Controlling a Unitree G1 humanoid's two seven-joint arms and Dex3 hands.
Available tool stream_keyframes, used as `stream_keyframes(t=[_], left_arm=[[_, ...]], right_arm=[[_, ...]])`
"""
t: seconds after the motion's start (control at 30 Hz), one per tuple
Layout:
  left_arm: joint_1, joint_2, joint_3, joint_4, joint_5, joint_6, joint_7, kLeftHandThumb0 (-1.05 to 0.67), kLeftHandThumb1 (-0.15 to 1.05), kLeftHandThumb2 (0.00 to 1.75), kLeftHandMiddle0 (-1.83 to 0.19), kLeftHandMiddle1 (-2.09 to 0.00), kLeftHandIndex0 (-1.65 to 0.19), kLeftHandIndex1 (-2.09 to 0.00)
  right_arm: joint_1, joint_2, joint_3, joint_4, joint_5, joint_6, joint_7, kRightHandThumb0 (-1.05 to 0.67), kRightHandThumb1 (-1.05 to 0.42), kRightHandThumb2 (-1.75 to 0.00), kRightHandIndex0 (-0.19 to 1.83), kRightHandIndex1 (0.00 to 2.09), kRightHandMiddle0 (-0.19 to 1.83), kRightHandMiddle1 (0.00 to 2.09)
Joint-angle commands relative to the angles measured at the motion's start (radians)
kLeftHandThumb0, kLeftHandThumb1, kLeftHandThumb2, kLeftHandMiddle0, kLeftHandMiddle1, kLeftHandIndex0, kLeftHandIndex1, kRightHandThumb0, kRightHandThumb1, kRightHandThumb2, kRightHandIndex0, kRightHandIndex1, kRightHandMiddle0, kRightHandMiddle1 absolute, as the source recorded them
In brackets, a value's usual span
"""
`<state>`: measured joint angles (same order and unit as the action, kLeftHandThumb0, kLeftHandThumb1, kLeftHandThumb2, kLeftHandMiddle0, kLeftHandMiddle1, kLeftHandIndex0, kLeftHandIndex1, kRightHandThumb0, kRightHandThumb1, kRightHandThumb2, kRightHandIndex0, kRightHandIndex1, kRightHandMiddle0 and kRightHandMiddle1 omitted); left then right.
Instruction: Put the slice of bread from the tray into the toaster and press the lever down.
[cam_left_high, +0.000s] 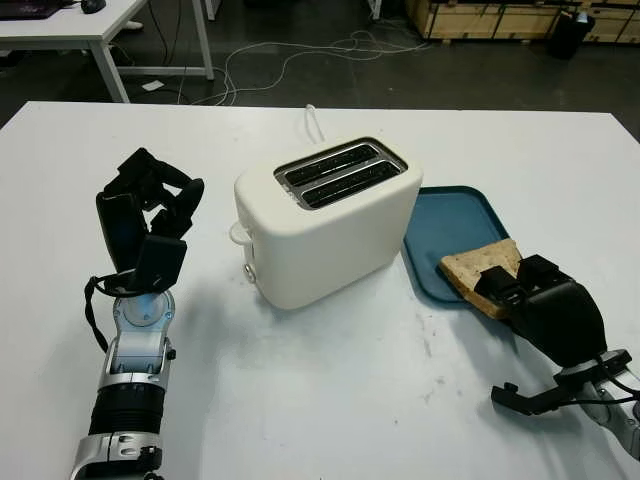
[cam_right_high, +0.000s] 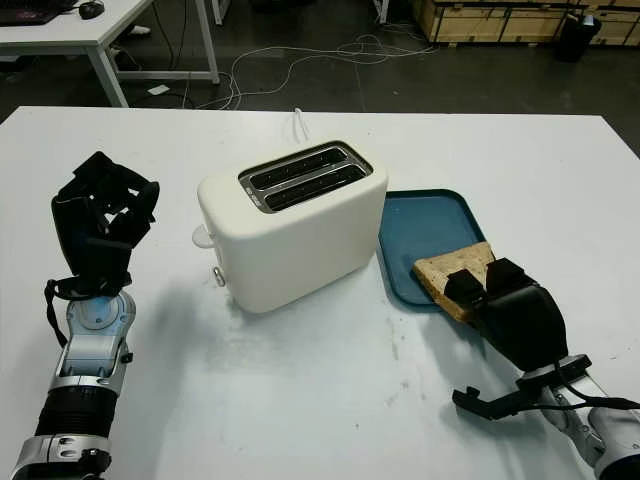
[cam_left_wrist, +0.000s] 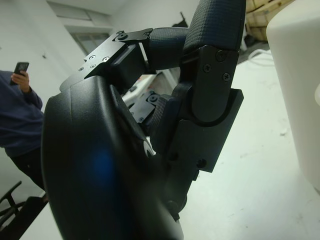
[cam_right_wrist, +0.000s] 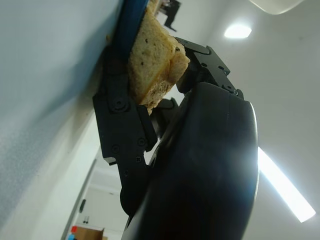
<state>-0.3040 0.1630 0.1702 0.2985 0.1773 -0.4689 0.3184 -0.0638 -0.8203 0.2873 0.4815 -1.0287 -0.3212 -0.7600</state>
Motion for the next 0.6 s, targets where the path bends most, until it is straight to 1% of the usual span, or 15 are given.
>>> stream_keyframes(t=[0.0,0.07,0.2,0.33,0.47,0.57], left_arm=[[0.0,0.007,-0.002,0.007,0.006,-0.022,0.0,-0.98,0.92,0.23,-1.0,-1.67,-0.8,-1.49],[0.0,0.007,-0.002,0.007,0.008,-0.021,0.001,-0.98,0.92,0.23,-1.0,-1.67,-0.8,-1.49],[0.0,0.004,-0.002,0.005,0.003,-0.017,0.0,-0.98,0.92,0.22,-1.01,-1.66,-0.81,-1.48],[0.0,0.002,-0.003,0.002,0.009,-0.015,0.006,-0.98,0.92,0.22,-1.01,-1.67,-0.81,-1.49],[0.0,0.003,-0.004,0.003,0.006,-0.015,0.002,-0.98,0.92,0.23,-1.0,-1.68,-0.8,-1.49],[0.0,0.002,-0.004,0.004,0.007,-0.017,0.004,-0.97,0.92,0.22,-1.0,-1.68,-0.8,-1.49]], right_arm=[[0.006,0.007,0.02,0.029,0.011,-0.025,-0.016,-0.39,-0.92,-0.32,0.88,1.75,0.51,1.75],[-0.013,0.007,0.016,0.042,0.023,-0.036,-0.04,-0.38,-0.92,-0.28,0.85,1.75,0.49,1.75],[-0.051,-0.01,-0.005,0.033,0.05,-0.049,-0.041,-0.36,-0.92,-0.31,0.82,1.75,0.47,1.75],[-0.107,-0.023,-0.049,0.022,0.092,-0.067,-0.035,-0.36,-0.92,-0.31,0.8,1.75,0.46,1.75],[-0.18,-0.042,-0.107,0.029,0.181,-0.134,0.018,-0.37,-0.92,-0.33,0.79,1.75,0.48,1.75],[-0.231,-0.065,-0.149,0.017,0.249,-0.162,0.107,-0.4,-0.92,-0.39,0.78,1.75,0.46,1.75]])
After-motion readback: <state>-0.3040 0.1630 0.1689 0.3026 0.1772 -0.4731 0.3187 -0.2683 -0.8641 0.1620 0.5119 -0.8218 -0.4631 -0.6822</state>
